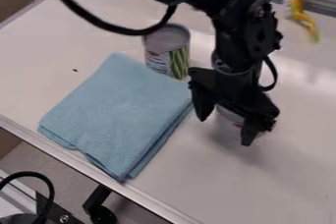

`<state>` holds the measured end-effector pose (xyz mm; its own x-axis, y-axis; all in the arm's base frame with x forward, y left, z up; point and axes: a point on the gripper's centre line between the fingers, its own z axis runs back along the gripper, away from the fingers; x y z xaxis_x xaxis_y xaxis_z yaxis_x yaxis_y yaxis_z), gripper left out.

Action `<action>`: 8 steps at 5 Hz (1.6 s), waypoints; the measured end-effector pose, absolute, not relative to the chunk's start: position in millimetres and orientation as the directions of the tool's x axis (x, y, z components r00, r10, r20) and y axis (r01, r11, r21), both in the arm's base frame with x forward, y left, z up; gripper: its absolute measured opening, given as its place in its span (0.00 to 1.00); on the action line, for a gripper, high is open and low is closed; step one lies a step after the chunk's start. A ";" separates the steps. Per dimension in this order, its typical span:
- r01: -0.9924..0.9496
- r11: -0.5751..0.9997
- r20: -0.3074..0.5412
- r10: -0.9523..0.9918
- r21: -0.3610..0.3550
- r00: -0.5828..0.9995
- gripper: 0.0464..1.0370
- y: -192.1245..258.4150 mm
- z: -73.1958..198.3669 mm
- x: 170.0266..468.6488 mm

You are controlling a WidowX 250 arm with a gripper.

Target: Move the object from middle of the table to up side

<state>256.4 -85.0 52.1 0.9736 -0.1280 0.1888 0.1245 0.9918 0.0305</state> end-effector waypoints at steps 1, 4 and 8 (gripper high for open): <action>0.086 0.996 0.215 -0.090 0.028 0.972 0.96 -93.3 53.3 283.2; -0.013 0.999 0.264 0.000 0.047 0.964 0.96 -114.8 50.9 353.6; -0.001 0.999 0.201 -0.005 0.032 0.980 0.96 -109.2 49.7 349.5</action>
<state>349.5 -109.2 49.7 0.9795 -0.0052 0.2013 -0.0013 0.9995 0.0321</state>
